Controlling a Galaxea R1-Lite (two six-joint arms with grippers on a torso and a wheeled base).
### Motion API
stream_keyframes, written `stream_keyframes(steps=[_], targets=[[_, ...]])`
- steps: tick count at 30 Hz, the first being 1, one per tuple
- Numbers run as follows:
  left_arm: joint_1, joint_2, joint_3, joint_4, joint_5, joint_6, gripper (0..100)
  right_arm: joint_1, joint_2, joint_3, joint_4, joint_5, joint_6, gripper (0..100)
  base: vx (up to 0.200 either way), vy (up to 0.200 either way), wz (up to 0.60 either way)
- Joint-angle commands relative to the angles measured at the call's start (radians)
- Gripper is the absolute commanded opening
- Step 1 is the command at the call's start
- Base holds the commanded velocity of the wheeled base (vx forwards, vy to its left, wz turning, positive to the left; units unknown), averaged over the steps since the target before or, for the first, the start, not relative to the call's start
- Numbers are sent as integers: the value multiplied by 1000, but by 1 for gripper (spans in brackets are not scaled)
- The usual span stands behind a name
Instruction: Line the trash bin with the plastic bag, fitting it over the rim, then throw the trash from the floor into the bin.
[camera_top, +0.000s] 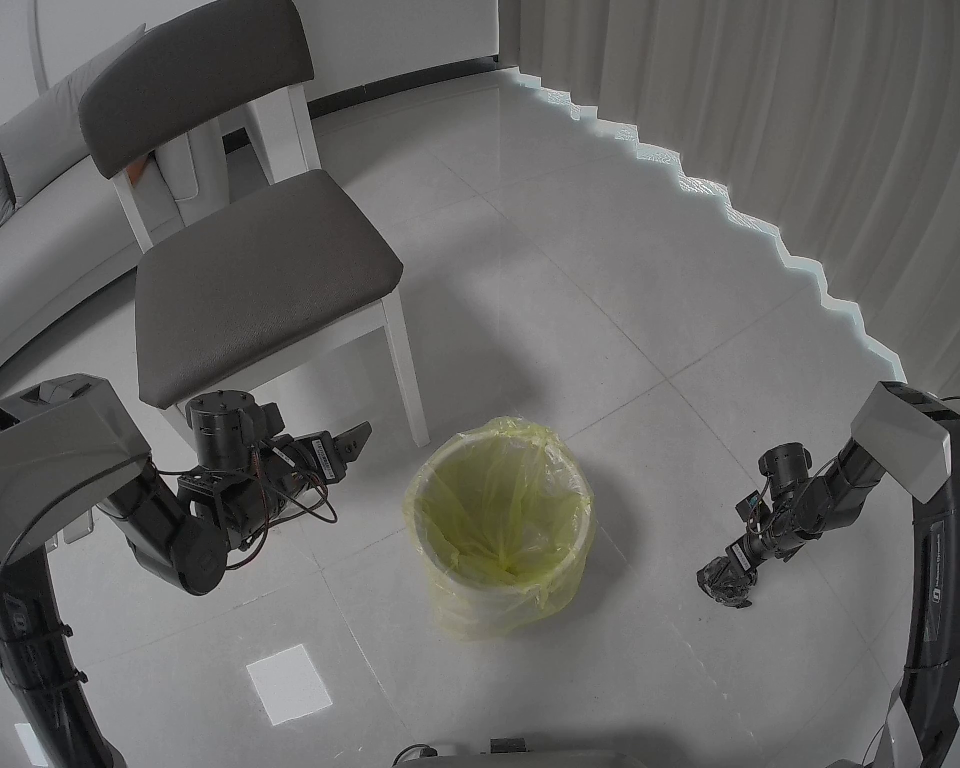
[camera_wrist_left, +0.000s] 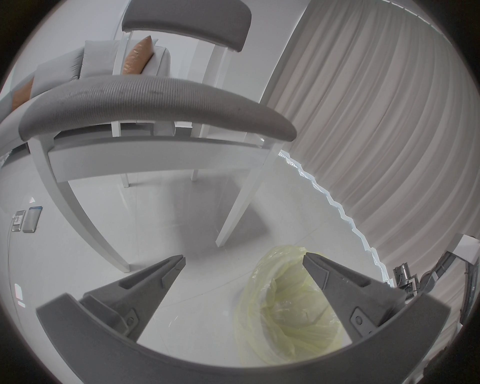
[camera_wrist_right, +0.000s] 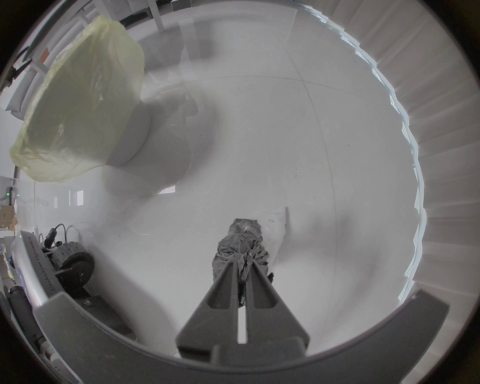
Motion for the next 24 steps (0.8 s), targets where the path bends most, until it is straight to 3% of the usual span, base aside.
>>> stream_keyframes(steps=[1, 8, 24], targets=[[-8, -18, 54, -46, 2, 2, 100, 3, -87, 77, -21, 6, -2, 0, 0, 0, 0], [1, -26, 77, -69, 6, 8, 100, 17, -196, 164, -44, 9, -2, 0, 0, 0, 0], [7, -9, 81, -97, 33, 13, 100, 224, -521, 221, -34, 9, 4, 0, 0, 0, 0]])
